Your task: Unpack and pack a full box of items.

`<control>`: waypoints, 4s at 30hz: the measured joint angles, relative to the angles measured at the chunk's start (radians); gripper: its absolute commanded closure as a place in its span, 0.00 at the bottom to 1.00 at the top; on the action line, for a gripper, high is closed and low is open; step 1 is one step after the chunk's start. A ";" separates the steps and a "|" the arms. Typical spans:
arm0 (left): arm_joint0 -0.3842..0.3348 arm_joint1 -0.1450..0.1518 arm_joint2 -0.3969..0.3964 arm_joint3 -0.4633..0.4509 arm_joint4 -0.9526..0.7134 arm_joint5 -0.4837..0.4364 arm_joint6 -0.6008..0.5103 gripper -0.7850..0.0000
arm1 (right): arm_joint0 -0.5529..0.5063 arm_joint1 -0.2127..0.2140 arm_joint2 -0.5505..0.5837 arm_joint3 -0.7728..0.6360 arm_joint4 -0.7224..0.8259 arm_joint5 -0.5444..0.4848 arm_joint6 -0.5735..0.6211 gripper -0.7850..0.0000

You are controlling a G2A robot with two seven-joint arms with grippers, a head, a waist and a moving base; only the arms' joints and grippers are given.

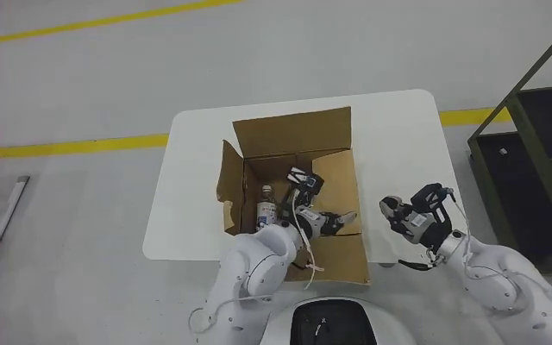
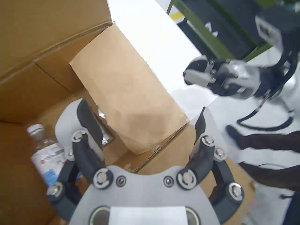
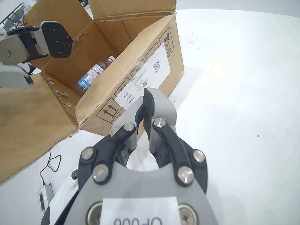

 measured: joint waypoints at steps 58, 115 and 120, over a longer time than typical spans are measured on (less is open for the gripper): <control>-0.209 0.002 0.208 0.181 -0.523 -0.015 -0.013 0.00 | -0.048 -0.012 0.167 0.059 0.461 -0.050 -0.063 0.24; -0.318 0.057 0.232 0.152 0.080 -0.034 -0.105 0.00 | 0.081 -0.013 0.121 0.135 0.410 -0.047 0.025 0.66; -0.318 0.057 0.232 0.152 0.080 -0.034 -0.105 0.00 | 0.080 -0.013 0.118 0.131 0.410 -0.060 0.029 0.60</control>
